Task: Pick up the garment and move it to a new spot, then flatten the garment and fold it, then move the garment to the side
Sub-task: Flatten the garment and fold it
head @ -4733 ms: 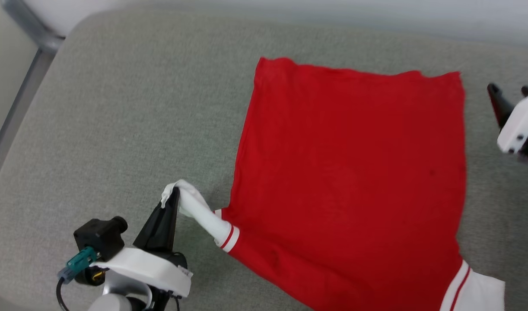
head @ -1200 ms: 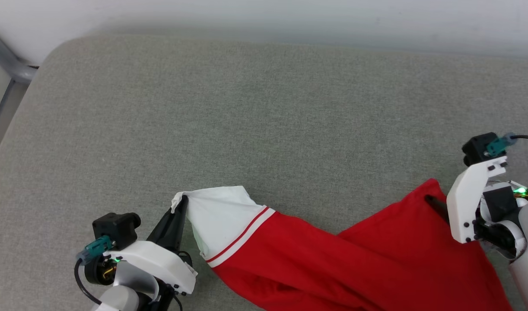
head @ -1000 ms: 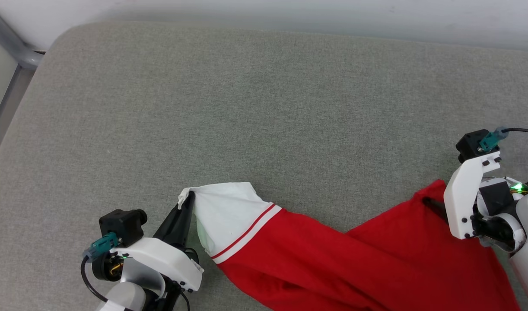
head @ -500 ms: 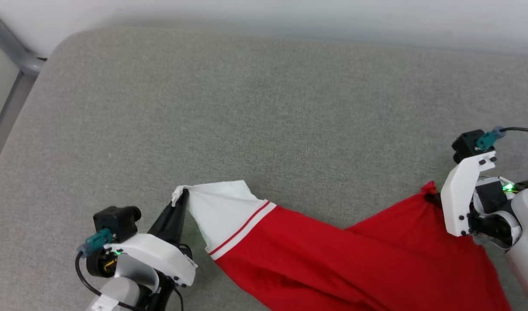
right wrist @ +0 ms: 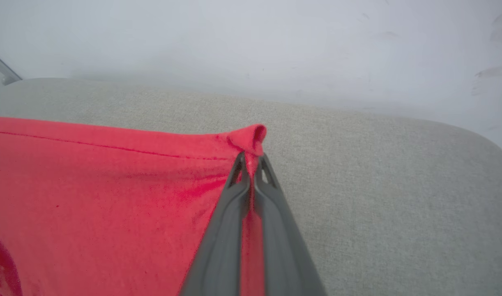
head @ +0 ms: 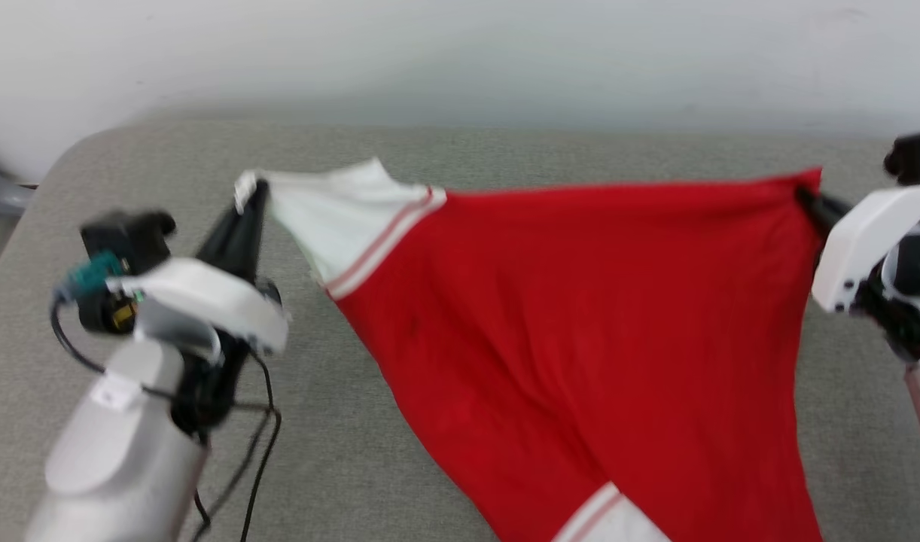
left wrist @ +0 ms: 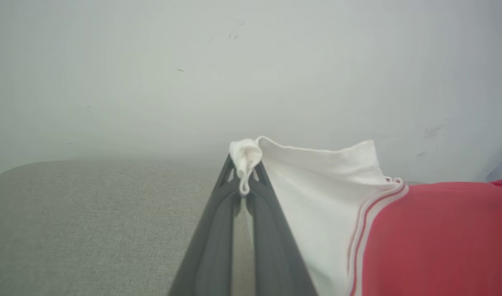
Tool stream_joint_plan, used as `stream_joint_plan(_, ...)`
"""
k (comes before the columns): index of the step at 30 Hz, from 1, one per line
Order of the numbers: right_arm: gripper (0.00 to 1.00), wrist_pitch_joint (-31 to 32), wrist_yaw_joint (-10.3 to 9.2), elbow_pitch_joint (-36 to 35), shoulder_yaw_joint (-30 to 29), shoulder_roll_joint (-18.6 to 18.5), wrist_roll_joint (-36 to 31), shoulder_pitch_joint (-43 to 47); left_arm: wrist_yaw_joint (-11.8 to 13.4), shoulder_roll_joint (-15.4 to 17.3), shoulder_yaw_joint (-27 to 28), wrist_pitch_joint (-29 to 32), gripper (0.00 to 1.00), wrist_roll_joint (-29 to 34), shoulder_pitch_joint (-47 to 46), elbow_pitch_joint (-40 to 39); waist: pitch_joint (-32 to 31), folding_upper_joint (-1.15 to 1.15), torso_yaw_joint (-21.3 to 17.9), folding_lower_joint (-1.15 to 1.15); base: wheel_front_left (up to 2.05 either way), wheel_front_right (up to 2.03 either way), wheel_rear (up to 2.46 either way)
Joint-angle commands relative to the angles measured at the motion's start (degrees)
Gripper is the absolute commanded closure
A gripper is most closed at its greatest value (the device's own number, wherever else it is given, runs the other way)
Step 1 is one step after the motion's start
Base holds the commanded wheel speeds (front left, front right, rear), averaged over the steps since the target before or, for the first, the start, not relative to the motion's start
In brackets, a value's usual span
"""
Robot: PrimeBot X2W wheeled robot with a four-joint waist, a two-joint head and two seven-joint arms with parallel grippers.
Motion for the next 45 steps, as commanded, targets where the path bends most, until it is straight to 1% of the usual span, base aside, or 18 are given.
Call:
stream_joint_plan(1,1.00,-1.22,-0.07,-0.14,-1.27,0.90,-1.07,-1.99,-0.36,0.46,0.46,-0.45,1.00,0.34,-2.78,1.27,0.32,0.00,-0.83,0.00,0.00,0.00,0.00)
stream_joint_plan(6,1.00,-4.53,-0.08,0.63,-5.42,3.81,-5.25,-7.97,-2.30,0.64,1.17,-1.01,1.00,0.96,-14.65,8.48,3.17,0.00,-2.28,0.00,0.00,0.00,0.00)
stream_joint_plan(9,1.00,-5.59,-0.09,1.21,-7.33,4.58,-7.50,-13.34,-3.18,1.04,1.57,-1.17,1.00,1.48,-22.44,12.61,5.89,0.00,-2.66,0.00,0.00,0.00,0.00)
stream_joint_plan(14,1.00,-6.81,-0.10,1.41,-9.53,5.15,-11.04,-24.53,-4.03,3.17,2.23,-1.39,1.00,3.26,-36.27,18.07,11.55,0.00,-3.62,0.00,0.00,0.00,0.00)
stream_joint_plan(20,1.00,-7.66,-0.10,2.13,-10.61,5.90,-14.27,-37.56,-4.79,5.89,2.07,-1.90,1.00,5.78,-51.39,22.74,18.02,0.00,-4.67,0.00,0.00,0.00,0.00)
stream_joint_plan(26,1.00,-8.12,-0.10,4.13,-10.64,7.07,-16.29,-47.96,-5.55,7.13,1.23,-1.29,1.00,7.21,-62.16,26.49,24.65,0.00,-5.09,0.00,0.00,0.00,0.00)
stream_joint_plan(30,1.00,-9.16,-0.10,7.25,-10.00,8.31,-16.98,-51.64,-6.05,6.41,0.25,-1.17,1.00,7.16,-64.86,29.40,27.80,0.00,-4.93,0.00,0.00,0.00,0.00)
stream_joint_plan(36,1.00,-11.47,-0.09,14.40,-8.94,9.80,-15.92,-54.20,-6.50,4.41,0.35,-2.31,1.00,5.08,-63.37,33.52,30.96,0.00,-4.30,0.00,0.00,0.00,0.00)
stream_joint_plan(40,1.00,-13.56,-0.08,18.77,-6.82,9.40,-14.82,-52.84,-6.94,2.93,0.25,-3.06,1.00,3.06,-60.74,36.18,31.30,0.00,-3.45,0.00,0.00,0.00,0.00)
stream_joint_plan(42,1.00,-14.34,-0.08,19.44,-6.27,9.18,-14.02,-52.20,-7.09,2.47,0.19,-2.79,1.00,2.29,-59.82,36.87,31.21,0.00,-3.14,0.00,0.00,0.00,0.00)
stream_joint_plan(43,1.00,-15.28,-0.09,21.01,-4.55,8.46,-12.90,-49.88,-7.12,1.51,0.39,-2.78,1.00,0.37,-57.30,38.26,30.57,0.00,-2.53,0.00,0.00,0.00,0.00)
stream_joint_plan(45,1.00,-16.55,-0.08,22.16,-2.61,8.41,-11.18,-46.26,-7.22,0.58,0.08,-3.08,1.00,-1.36,-53.45,39.36,28.67,0.00,-2.24,0.00,0.00,0.00,0.00)
